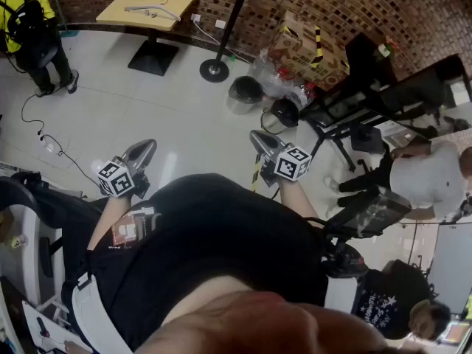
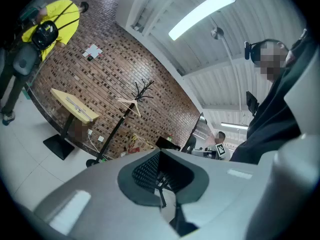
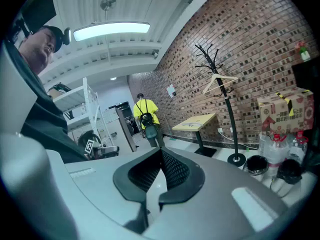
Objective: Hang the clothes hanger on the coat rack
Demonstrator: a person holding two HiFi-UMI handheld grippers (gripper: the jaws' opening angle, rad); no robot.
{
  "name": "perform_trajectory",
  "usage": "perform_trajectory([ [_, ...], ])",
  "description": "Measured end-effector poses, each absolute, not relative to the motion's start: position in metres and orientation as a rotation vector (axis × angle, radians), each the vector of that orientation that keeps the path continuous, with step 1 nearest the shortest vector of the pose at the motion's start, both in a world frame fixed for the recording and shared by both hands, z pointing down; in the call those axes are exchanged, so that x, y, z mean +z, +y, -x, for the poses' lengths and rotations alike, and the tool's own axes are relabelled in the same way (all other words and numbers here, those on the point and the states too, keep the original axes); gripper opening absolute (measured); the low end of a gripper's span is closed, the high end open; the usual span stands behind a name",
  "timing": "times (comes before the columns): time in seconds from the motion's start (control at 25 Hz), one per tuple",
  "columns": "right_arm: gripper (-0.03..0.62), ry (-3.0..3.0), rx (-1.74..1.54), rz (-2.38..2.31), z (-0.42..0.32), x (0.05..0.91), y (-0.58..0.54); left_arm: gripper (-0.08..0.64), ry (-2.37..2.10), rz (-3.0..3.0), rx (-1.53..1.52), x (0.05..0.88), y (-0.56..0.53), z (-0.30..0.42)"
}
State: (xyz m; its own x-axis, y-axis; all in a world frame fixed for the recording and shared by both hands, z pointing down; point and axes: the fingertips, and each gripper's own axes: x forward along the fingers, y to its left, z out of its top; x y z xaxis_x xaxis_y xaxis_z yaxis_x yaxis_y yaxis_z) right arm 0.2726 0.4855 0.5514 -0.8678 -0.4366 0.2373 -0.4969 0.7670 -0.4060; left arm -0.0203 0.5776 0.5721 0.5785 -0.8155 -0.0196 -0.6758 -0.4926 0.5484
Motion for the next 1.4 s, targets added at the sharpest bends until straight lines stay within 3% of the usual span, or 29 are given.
perform_trajectory([
  [0.72, 0.014, -2.875, 0.626, -0.510, -0.362, 0.546, 0.231, 0.003, -1.424, -2.276, -0.390, 0.525, 0.356, -0.076],
  [1.08, 0.014, -2.848, 0.615, -0.469, -0.327, 0.562, 0.156, 0.003, -1.466, -2.232, -0.401, 0.548, 0.287, -0.031],
  [1.4, 0.014, -2.852, 0.567, -0.608, -0.238, 0.548, 0.076, 0.003, -1.317, -2.332, -0.384, 0.548, 0.179, 0.053],
])
